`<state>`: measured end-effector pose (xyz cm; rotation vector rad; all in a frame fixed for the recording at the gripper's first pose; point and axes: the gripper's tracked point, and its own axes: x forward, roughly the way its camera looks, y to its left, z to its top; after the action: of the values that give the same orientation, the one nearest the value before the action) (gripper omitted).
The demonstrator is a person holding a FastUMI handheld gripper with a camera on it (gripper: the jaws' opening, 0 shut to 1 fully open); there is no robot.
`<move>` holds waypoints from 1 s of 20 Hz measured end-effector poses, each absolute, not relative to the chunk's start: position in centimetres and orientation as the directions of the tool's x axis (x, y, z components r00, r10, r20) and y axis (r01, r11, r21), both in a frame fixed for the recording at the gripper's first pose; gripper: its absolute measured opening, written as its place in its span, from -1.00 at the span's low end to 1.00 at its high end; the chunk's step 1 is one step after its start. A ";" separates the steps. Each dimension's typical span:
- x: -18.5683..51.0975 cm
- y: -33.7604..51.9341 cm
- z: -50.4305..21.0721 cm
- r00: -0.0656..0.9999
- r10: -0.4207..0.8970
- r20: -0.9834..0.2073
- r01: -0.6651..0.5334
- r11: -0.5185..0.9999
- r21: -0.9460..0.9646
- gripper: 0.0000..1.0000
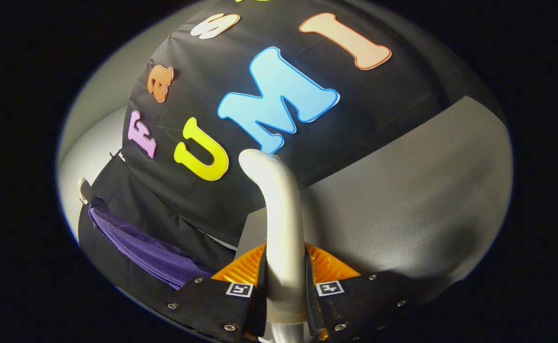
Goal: Iron the clothes twice with a garment steamer, once on the left side and once on the right side.
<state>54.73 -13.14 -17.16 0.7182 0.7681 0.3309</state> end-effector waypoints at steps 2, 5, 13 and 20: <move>54.3 -13.1 -16.2 0.723 0.487 -0.490 -0.046 0.741 0.670 -0.33; 52.0 -12.8 -14.6 0.770 0.447 -0.456 -0.087 0.780 0.620 -0.33; 42.7 -9.0 -8.3 0.866 0.389 -0.315 -0.166 0.817 0.552 -0.33; 33.3 -4.5 -4.1 0.928 0.299 -0.223 -0.178 0.880 0.440 -0.34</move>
<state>33.28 -4.52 -4.06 0.4276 0.2916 0.2526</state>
